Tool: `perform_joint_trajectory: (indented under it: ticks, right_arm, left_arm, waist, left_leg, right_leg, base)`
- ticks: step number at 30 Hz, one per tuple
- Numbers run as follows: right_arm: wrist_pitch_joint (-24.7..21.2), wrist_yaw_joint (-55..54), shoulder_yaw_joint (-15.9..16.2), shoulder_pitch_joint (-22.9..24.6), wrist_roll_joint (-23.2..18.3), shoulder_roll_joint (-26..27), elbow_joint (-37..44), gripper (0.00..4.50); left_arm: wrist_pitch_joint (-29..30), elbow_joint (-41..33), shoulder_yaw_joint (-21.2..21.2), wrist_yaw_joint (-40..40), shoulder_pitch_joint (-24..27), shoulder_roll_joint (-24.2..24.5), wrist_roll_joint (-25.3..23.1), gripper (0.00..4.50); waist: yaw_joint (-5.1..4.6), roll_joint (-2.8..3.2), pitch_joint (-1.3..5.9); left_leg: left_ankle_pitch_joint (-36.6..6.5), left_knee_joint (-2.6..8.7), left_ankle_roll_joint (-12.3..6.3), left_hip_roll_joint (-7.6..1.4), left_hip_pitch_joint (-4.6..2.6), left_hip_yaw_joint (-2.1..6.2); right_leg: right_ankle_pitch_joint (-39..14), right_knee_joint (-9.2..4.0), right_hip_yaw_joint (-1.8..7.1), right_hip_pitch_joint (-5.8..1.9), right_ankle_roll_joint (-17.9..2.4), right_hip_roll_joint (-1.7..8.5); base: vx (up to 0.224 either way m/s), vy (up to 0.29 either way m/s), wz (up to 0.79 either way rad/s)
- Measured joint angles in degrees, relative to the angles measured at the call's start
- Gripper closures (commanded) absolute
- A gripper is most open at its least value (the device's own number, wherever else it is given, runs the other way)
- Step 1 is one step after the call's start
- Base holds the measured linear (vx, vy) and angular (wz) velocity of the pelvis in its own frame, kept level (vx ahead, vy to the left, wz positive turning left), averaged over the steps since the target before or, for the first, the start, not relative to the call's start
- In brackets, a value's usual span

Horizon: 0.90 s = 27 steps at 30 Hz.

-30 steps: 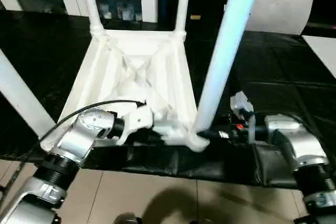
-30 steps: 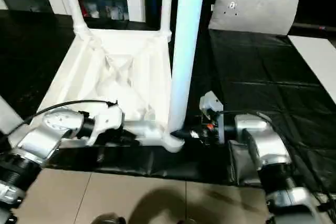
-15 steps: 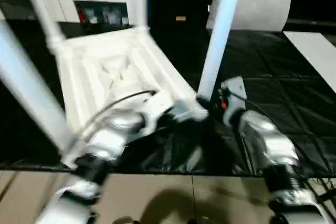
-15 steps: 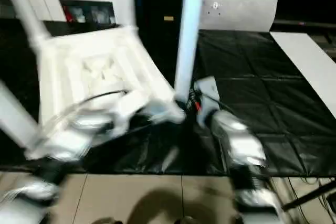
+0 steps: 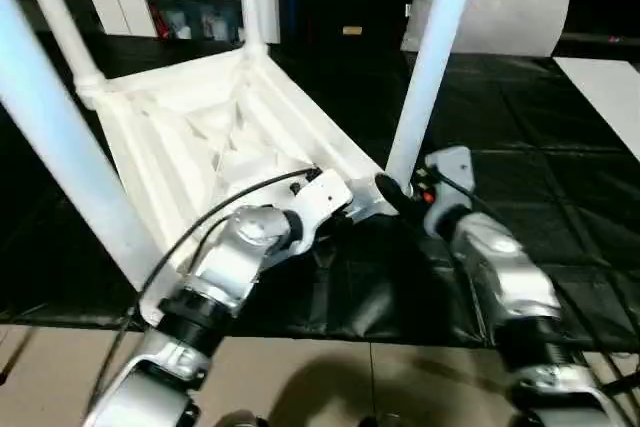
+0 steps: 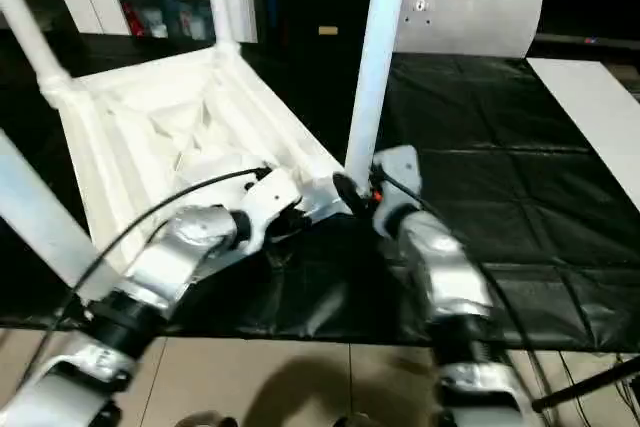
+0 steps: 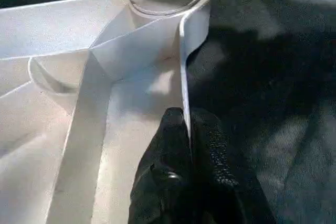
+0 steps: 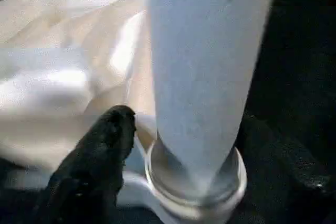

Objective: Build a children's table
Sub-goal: Rotate leg to tighten

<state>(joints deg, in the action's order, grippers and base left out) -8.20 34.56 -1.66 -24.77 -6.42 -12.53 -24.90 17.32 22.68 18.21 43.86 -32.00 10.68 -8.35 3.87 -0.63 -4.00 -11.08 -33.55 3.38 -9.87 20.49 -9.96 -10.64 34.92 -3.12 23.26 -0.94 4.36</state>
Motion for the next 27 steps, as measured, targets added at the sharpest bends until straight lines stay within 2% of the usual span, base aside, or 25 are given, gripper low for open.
perform_joint_trajectory:
  ticks: [2, 3, 7, 11, 16, 25, 27]
  right_arm:
    - [1.6, 2.8, 0.5, 0.1, 0.3, -2.1, 0.0, 0.78]
    - [2.8, 5.8, 1.2, 0.3, 0.3, -4.2, 0.0, 0.56]
    - [5.8, 19.0, 1.7, 0.9, -0.9, -11.6, 0.1, 0.56]
    - [6.3, 27.6, 2.4, 0.8, -3.3, -14.1, 0.0, 0.56]
    - [6.3, 37.6, 4.5, -1.8, -5.7, -16.1, -2.3, 0.94]
    - [5.9, 45.9, 9.0, -2.3, -6.4, -16.1, -3.5, 1.68]
    - [5.9, 46.8, 9.1, -2.3, -6.5, -15.6, -3.6, 1.84]
  left_arm:
    - [-1.2, 0.0, 0.0, 1.6, 0.2, 1.2, 0.3, 4.5]
    - [-1.7, -0.1, 0.0, 2.9, 0.3, 2.0, 0.8, 4.5]
    - [-5.5, -1.2, 0.4, 8.8, 1.4, 5.9, 2.3, 4.5]
    - [-9.2, -1.7, 0.5, 14.1, 2.6, 9.3, 4.0, 4.5]
    - [-12.1, -3.8, 1.3, 22.3, 4.2, 13.3, 6.5, 4.5]
    - [-14.1, -4.4, 2.6, 27.7, 4.5, 15.3, 8.1, 4.5]
    - [-14.3, -4.4, 2.8, 28.1, 4.5, 15.3, 8.2, 4.5]
  waist:
    - [-0.01, 0.0, 0.0]
    - [0.03, 0.0, 0.0]
    - [0.4, -0.03, -0.04]
    - [0.64, -0.06, -0.06]
    - [1.53, -0.13, -0.08]
    - [2.56, -0.2, -0.1]
    - [2.7, -0.2, -0.09]
  left_leg:
    - [0.0, -0.01, 0.0, -0.02, 0.04, 0.02]
    - [0.0, -0.01, 0.0, -0.02, 0.05, 0.02]
    - [0.0, -0.01, -0.03, -0.03, 0.18, 0.03]
    - [0.0, -0.09, -0.04, -0.09, 0.47, 0.08]
    - [0.2, -0.23, -0.42, -0.13, 0.56, 0.12]
    - [0.2, -0.4, -0.46, -0.17, 0.58, 0.12]
    - [0.2, -0.41, -0.48, -0.17, 0.58, 0.12]
  right_leg:
    - [0.0, 0.0, -0.04, 0.03, 0.0, 0.0]
    - [0.0, 0.0, -0.05, 0.03, 0.0, 0.0]
    - [0.0, -0.03, -0.09, 0.09, 0.0, 0.0]
    - [0.0, -0.03, -0.22, 0.12, 0.0, 0.0]
    - [0.0, 0.0, -0.35, 0.3, -0.1, 0.02]
    - [0.1, 0.08, -0.41, 0.28, -0.2, 0.06]
    - [0.1, 0.08, -0.41, 0.27, -0.2, 0.06]
  base:
    - [0.0, 0.0, 0.0]
    - [0.0, 0.0, 0.0]
    - [0.0, 0.0, 0.0]
    - [0.0, 0.0, 0.0]
    - [0.0, 0.0, 0.0]
    - [0.0, 0.0, 0.0]
    - [0.0, 0.0, 0.0]
